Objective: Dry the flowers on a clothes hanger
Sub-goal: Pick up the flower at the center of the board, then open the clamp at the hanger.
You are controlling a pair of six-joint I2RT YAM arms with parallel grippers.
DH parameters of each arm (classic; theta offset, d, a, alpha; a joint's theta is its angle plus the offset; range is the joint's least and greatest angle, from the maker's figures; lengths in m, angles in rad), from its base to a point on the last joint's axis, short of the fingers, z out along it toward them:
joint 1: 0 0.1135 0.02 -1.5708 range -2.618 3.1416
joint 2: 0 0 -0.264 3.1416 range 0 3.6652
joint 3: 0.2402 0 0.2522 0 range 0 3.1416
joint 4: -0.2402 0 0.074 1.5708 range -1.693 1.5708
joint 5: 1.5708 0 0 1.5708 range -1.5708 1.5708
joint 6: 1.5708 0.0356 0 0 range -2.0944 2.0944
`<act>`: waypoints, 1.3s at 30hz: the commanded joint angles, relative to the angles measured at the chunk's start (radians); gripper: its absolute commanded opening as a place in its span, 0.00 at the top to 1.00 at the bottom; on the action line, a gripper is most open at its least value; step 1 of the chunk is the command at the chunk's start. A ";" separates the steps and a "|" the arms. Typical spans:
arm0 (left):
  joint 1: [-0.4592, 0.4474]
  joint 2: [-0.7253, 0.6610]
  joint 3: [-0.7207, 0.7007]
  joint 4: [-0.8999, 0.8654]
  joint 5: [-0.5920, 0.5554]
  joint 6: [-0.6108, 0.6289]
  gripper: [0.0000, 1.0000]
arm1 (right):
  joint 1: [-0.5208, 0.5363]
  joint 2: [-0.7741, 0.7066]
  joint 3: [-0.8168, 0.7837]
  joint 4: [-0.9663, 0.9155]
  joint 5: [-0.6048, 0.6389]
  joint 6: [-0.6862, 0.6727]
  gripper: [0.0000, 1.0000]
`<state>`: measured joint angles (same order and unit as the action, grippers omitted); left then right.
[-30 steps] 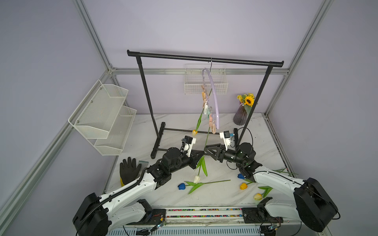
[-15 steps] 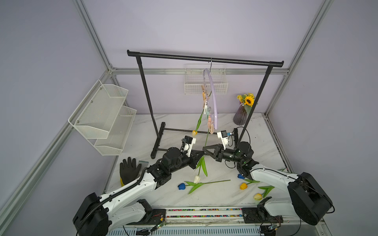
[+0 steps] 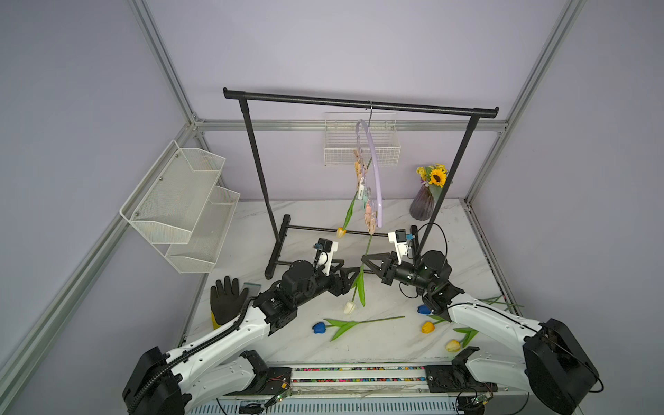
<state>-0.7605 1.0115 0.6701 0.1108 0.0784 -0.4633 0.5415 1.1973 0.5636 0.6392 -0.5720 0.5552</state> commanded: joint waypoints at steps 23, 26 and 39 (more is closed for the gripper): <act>0.308 0.027 0.364 -0.144 -0.069 0.181 0.15 | 0.006 -0.183 0.254 -0.598 0.889 -0.235 1.00; 0.314 0.068 0.410 -0.112 -0.033 0.208 0.15 | 0.005 -0.170 0.299 -0.598 0.912 -0.235 1.00; 0.363 0.239 0.608 -0.065 0.233 0.311 0.24 | -0.018 -0.078 0.488 -0.645 0.850 -0.214 1.00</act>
<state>-0.4149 1.2224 1.2030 0.0017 0.2039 -0.2077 0.5346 1.0885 0.9905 0.0204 0.3191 0.3336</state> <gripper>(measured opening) 0.763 0.052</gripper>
